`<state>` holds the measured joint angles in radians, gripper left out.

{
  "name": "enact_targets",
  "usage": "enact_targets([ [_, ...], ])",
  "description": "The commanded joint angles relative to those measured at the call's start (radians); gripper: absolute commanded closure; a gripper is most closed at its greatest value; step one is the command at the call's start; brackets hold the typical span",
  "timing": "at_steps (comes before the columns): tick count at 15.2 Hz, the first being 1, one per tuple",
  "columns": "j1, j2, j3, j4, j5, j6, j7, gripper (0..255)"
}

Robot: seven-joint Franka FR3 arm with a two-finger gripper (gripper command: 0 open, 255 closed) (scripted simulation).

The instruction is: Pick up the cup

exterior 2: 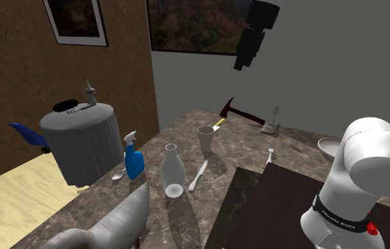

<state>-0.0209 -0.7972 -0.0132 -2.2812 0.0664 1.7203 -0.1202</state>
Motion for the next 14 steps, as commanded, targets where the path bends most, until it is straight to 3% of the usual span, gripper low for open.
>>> enact_targets([
  [1, 0.0, 0.0, 0.0, 0.0, 0.0, 0.0, 0.0, 0],
  [14, -0.029, 0.328, -0.164, -0.035, -0.012, 0.291, -0.181, 0],
])
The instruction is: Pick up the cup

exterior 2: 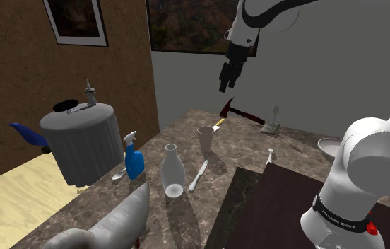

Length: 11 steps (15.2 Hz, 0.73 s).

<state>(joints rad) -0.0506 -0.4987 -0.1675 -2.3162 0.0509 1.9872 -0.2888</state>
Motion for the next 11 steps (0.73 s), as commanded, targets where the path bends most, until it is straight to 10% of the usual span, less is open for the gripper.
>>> enact_targets([
  [1, 0.0, 0.061, -0.022, 0.006, 0.007, 0.044, -0.027, 0],
  [11, -0.008, 0.413, -0.132, 0.13, 0.106, 0.199, -0.204, 0],
])
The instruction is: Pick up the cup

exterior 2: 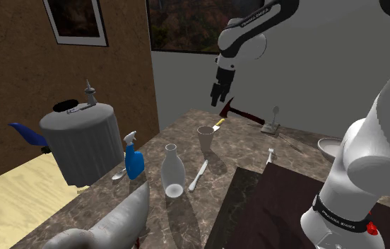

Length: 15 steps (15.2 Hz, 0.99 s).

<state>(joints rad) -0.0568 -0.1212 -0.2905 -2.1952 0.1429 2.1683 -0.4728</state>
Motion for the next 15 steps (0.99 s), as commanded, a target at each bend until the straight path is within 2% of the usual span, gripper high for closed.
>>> enact_targets([
  [1, -0.004, 0.073, -0.016, 0.028, 0.03, 0.028, -0.039, 0],
  [7, -0.041, 0.308, -0.037, 0.167, 0.136, 0.064, -0.153, 0],
  [15, -0.134, 0.625, -0.013, 0.421, 0.245, 0.054, -0.255, 0],
])
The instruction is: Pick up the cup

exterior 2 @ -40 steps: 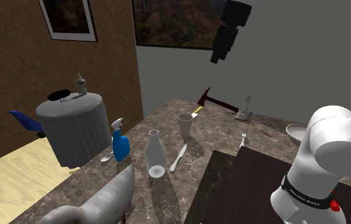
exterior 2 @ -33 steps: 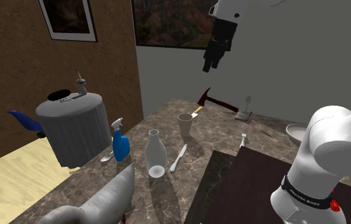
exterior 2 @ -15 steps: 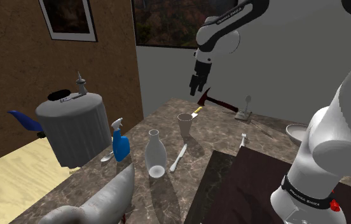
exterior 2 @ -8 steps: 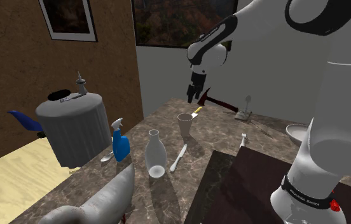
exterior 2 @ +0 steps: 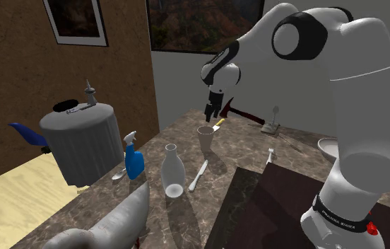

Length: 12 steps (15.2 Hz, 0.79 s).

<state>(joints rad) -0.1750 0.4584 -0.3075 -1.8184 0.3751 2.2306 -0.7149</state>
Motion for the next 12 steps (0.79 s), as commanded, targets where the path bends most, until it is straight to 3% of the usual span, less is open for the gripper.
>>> enact_targets([
  [1, -0.029, 0.086, 0.009, 0.082, 0.021, -0.013, -0.02, 0],
  [6, -0.092, 0.28, 0.031, 0.284, 0.05, -0.05, -0.038, 0],
  [12, -0.101, 0.332, 0.045, 0.289, 0.067, -0.004, -0.053, 0],
])
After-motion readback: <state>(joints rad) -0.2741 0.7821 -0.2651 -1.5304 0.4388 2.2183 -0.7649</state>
